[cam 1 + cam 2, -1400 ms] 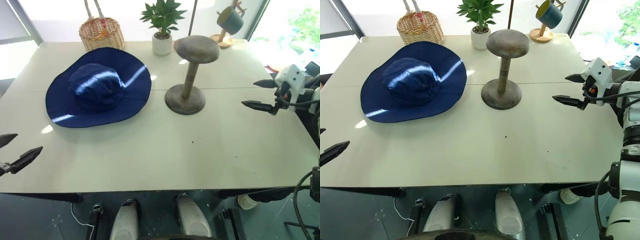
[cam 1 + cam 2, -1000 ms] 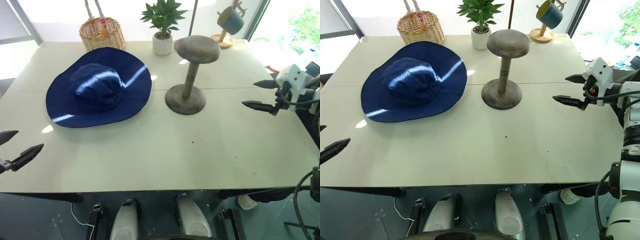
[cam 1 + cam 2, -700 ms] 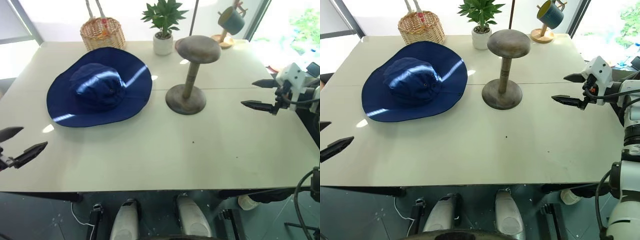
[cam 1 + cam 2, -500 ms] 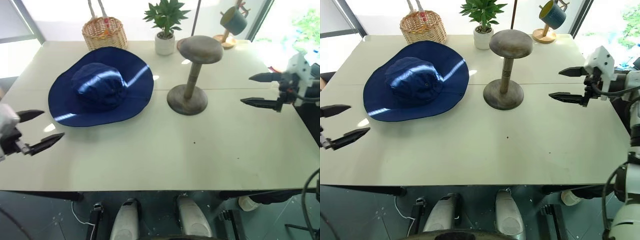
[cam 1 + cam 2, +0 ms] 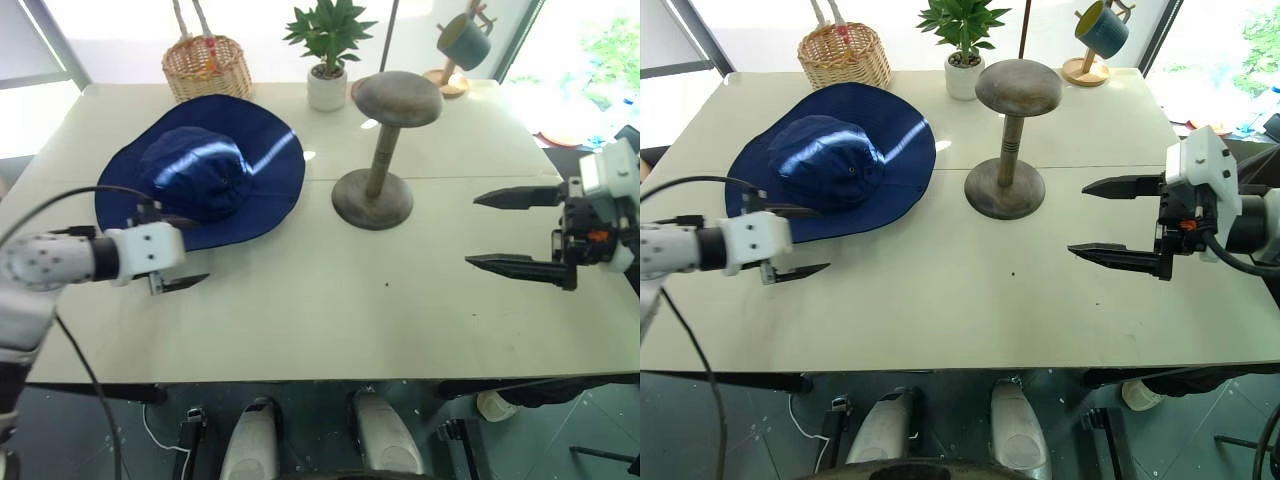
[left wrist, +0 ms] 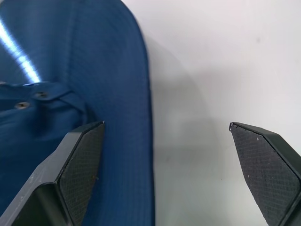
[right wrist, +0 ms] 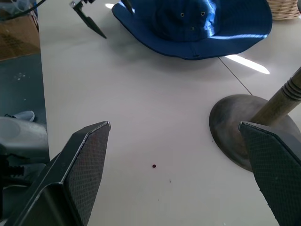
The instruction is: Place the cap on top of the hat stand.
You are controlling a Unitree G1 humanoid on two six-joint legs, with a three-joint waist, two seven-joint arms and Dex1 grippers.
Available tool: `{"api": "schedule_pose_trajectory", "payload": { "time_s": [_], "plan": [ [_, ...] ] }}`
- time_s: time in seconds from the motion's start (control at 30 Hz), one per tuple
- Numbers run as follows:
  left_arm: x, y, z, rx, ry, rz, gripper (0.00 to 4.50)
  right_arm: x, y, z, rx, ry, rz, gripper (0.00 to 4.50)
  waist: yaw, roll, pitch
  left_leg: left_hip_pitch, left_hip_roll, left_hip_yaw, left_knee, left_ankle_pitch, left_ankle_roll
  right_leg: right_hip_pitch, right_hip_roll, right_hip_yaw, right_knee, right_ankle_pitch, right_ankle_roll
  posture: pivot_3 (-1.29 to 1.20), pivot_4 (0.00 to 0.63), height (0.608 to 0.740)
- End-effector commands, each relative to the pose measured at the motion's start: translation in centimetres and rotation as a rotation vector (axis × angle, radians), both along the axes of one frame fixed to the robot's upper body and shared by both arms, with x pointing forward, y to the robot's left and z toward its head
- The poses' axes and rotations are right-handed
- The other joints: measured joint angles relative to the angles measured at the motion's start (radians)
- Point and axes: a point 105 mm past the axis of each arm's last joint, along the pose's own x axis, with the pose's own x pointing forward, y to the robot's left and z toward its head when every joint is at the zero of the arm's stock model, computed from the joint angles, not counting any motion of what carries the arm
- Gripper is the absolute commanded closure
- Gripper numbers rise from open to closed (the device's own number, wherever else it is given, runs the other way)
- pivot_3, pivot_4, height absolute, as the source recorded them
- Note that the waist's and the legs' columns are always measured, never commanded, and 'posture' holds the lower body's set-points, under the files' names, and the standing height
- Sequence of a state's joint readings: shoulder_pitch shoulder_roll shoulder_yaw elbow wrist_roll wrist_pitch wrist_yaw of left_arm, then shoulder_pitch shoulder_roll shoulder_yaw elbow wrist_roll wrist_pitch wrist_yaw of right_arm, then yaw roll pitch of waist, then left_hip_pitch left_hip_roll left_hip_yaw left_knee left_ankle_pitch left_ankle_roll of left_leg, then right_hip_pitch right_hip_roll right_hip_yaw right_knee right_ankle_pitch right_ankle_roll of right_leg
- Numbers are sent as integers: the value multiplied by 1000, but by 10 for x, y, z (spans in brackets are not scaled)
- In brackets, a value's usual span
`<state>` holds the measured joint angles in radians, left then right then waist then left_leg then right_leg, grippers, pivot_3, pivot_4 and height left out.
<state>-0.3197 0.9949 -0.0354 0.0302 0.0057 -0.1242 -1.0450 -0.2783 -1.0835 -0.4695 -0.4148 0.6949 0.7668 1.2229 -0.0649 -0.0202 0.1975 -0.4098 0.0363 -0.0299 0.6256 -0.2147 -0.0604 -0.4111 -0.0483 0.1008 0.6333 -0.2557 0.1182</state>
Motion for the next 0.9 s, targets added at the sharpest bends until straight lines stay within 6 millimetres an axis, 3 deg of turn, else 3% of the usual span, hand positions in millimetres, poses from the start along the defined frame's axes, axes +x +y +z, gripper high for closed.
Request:
{"api": "schedule_pose_trajectory", "payload": {
  "time_s": [0.03, 0.33, 0.57, 0.73, 0.83, 0.9],
  "plan": [
    [18, -1, -4, 66, -78, -4, 73, -8, 0, 9, -5, -49, -35, 0, 5, 0, 0, 0, 0, 0, 0, 0, 0, 0, 0, 0, 0, 0, 0, 0, 150, 740],
    [52, -22, -28, 158, -248, -15, 73, -14, 3, 9, 13, -56, -73, 0, 28, 0, -1, 0, 0, -1, 4, 0, 0, 2, 0, 0, 0, 2, 3, 0, 150, 740],
    [59, -21, -39, 192, -258, 13, 73, -12, 0, 16, 9, -68, -79, 0, 38, 1, -3, 2, 0, -1, 5, 0, 0, 6, 0, 0, 0, 2, 3, 0, 150, 740],
    [71, -17, -32, 214, -302, 58, 73, -8, 2, 19, 15, -79, -72, 0, 48, 2, -3, 3, 0, -1, 6, 0, 0, 6, 0, 0, 0, 3, 3, 0, 150, 740],
    [77, -15, -24, 190, -317, 96, 860, -5, 3, 17, 17, -82, -69, 0, 47, 2, -3, 2, 0, -1, 6, 0, 0, 5, 0, 0, 0, 3, 3, 0, 150, 740],
    [78, -13, -20, 180, -319, 110, 1904, -5, 3, 17, 18, -85, -67, 0, 45, 2, -3, 1, 0, -1, 5, 0, 0, 4, 0, 0, 0, 3, 3, 0, 150, 740]
  ]
}}
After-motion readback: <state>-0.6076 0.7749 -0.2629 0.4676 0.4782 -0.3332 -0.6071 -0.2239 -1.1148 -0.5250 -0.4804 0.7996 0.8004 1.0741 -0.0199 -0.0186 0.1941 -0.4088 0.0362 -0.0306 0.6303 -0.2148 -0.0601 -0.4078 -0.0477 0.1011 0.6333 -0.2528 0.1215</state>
